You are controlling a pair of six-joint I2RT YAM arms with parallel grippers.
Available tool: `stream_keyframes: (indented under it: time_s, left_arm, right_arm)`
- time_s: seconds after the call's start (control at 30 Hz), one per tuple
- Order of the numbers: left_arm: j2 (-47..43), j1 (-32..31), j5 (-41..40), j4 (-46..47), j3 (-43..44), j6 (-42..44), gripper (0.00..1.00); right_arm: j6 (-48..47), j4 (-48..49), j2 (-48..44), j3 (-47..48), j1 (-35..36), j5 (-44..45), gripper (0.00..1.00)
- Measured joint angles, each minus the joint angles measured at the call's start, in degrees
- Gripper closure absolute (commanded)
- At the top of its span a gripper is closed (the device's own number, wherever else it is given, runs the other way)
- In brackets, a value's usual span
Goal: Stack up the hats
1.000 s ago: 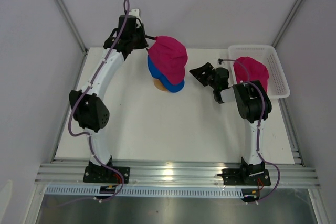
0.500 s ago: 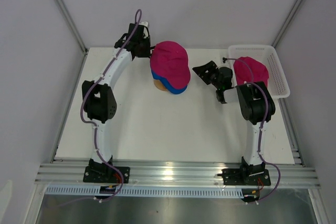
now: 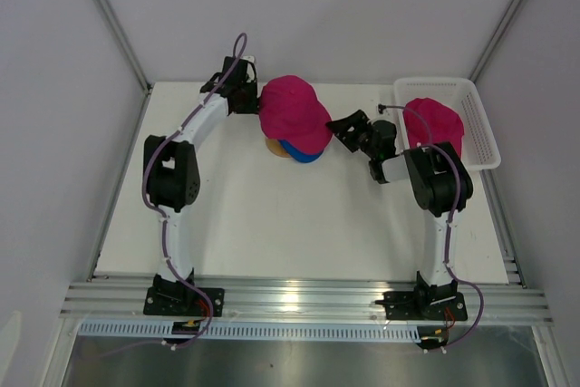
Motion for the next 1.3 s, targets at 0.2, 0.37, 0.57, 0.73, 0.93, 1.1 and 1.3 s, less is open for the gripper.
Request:
stream_keyframes:
  time_s: [0.2,0.37,0.57,0.73,0.93,1.1,1.3]
  left_arm:
    - [0.00,0.09,0.04,1.36,0.00,-0.13,0.99]
    - [0.00,0.09,0.09,1.64,0.00,-0.24,0.99]
    - [0.00,0.20,0.15,1.79,0.00,-0.66,0.99]
    - [0.00,0.28,0.28,2.03,0.00,-0.74,0.99]
    - [0.00,0.31,0.31,2.19,0.00,-0.74,0.98]
    - [0.00,0.46,0.15,2.21,0.00,-0.72,0.98]
    - [0.00,0.55,0.11,2.16,0.07,-0.66,0.98]
  right_arm:
    - [2.80,1.77,-0.09,-2.58,0.98,-0.66,0.31]
    - [6.78,5.25,0.00,-2.82,1.88,-1.18,0.34]
    - [11.76,12.90,1.36,-4.85,2.84,-0.87,0.37]
    - [14.05,17.07,2.73,-5.81,3.23,-0.83,0.59]
    - [17.73,23.91,3.98,-5.81,3.23,-1.14,1.00]
    - [17.68,22.86,2.80,-6.69,3.52,-0.42,1.00]
    - [17.05,13.07,-2.93,-8.35,4.00,1.18,1.00]
